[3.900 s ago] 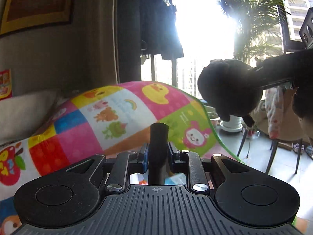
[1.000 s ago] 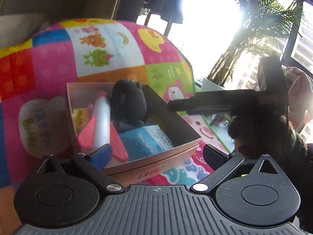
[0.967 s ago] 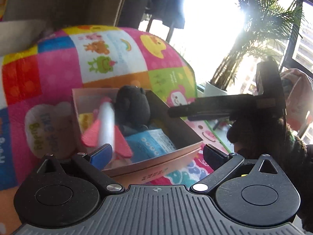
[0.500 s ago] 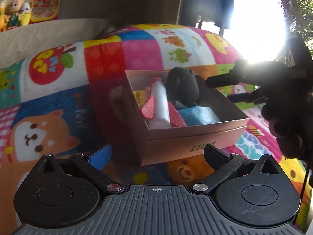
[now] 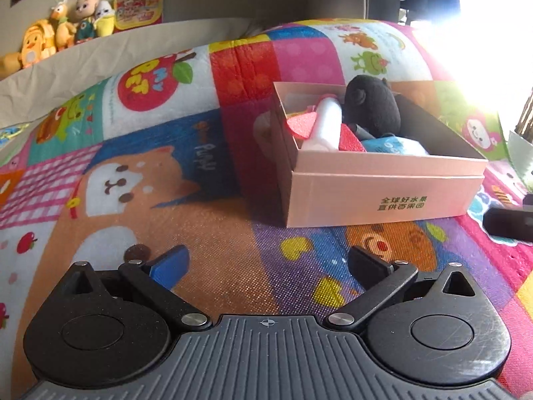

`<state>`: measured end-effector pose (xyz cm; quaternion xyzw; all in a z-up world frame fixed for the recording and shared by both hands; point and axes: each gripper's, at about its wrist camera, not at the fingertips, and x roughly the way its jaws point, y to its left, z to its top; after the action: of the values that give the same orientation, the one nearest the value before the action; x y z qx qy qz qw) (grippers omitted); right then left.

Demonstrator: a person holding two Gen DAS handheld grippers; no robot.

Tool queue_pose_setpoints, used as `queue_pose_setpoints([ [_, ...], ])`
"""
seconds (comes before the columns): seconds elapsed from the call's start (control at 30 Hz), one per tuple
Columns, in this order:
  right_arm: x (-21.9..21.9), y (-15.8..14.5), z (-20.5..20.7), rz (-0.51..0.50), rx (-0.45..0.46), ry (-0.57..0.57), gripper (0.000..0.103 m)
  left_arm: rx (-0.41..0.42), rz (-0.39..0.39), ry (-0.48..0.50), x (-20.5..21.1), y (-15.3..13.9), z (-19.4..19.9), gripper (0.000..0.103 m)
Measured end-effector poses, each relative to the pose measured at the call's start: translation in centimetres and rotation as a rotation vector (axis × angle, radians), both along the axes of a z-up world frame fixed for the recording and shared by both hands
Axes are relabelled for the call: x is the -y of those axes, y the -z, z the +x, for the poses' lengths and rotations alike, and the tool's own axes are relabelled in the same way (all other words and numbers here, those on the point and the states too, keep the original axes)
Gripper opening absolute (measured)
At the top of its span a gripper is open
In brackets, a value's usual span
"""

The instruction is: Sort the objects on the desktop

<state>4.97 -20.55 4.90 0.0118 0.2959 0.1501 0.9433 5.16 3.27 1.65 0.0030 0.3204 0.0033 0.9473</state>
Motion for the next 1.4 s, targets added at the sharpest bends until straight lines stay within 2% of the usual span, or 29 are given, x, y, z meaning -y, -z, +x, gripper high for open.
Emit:
queue_pose_setpoints([
  [0.1,-1.0,2.8,-0.1,-0.064,-0.05,0.036,0.103,-0.031,0.055,-0.029,1.1,0.7,0.8,0.103],
  [0.2,-1.4,4.5,1.4,-0.099,-0.084,0.068,0.103,-0.041,0.02,-0.037,0.7,0.9,1.6,0.103],
  [0.23,-1.4,4.8,2.3,-0.096,-0.133,0.069,0.103,-0.042,0.01,-0.04,0.5,0.9,1.9,0.103],
  [0.3,-2.0,5.0,3.0,-0.146,-0.124,0.076,0.103,-0.043,0.005,-0.05,0.4,1.0,2.3,0.103],
  [0.5,-2.0,5.5,2.5,-0.132,-0.072,0.101,0.103,-0.04,0.014,-0.052,0.6,1.0,2.2,0.103],
  [1.4,-1.9,5.5,2.5,-0.126,-0.071,0.102,0.103,-0.042,0.003,-0.05,0.7,0.9,2.1,0.103],
])
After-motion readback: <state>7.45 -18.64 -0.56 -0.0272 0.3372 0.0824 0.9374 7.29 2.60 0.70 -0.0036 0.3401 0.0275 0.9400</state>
